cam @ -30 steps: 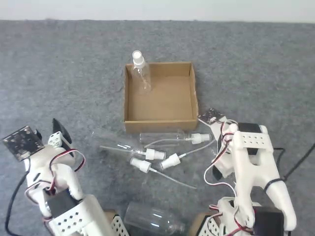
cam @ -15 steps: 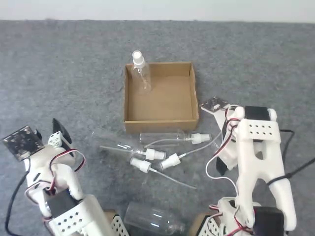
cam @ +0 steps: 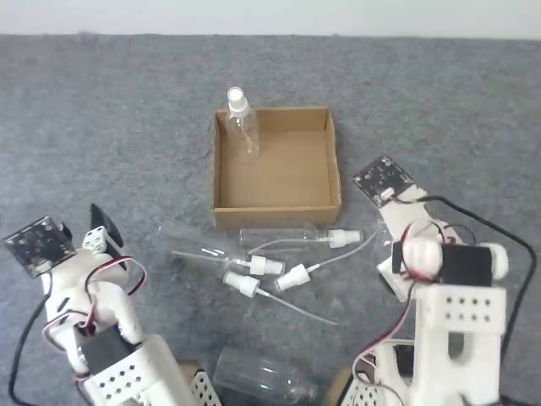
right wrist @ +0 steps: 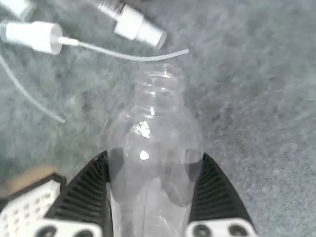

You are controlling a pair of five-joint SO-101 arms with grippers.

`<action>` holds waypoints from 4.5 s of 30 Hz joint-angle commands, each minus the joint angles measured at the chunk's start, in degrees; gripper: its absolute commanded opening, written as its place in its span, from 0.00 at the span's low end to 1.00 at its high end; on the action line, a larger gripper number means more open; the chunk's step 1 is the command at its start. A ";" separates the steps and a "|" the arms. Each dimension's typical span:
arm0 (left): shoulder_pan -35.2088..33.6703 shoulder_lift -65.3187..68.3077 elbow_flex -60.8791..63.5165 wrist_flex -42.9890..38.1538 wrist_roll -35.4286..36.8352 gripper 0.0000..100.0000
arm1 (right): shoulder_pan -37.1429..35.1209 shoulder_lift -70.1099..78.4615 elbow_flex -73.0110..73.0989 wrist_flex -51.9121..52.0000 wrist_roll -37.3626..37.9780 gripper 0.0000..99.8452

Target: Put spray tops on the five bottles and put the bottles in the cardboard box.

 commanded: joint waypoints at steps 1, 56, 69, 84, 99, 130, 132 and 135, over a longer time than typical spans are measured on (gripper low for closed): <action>0.26 -0.79 -0.84 -1.67 0.26 0.18 | -0.57 -4.62 0.26 -3.82 -4.84 0.01; 38.86 -0.18 -17.80 16.62 -18.64 0.18 | 22.99 -51.38 40.26 -38.55 -34.81 0.01; 50.46 12.22 -27.65 20.22 -20.84 0.18 | 22.99 -51.38 40.44 -38.55 -34.90 0.01; 66.81 55.56 -49.98 20.57 -20.84 0.18 | 23.08 -51.38 43.08 -41.63 -34.64 0.01; 76.57 82.02 -65.45 20.57 -21.19 0.11 | 23.08 -51.38 43.08 -41.71 -34.64 0.01; 78.33 123.60 -101.05 33.76 -24.53 0.14 | 23.08 -51.38 43.16 -41.63 -34.55 0.01; 78.33 125.19 -102.55 34.20 -24.53 0.17 | 23.08 -51.38 43.16 -41.63 -34.55 0.01; 78.24 127.03 -104.40 34.29 -24.62 0.18 | 23.08 -51.38 43.16 -41.63 -34.55 0.01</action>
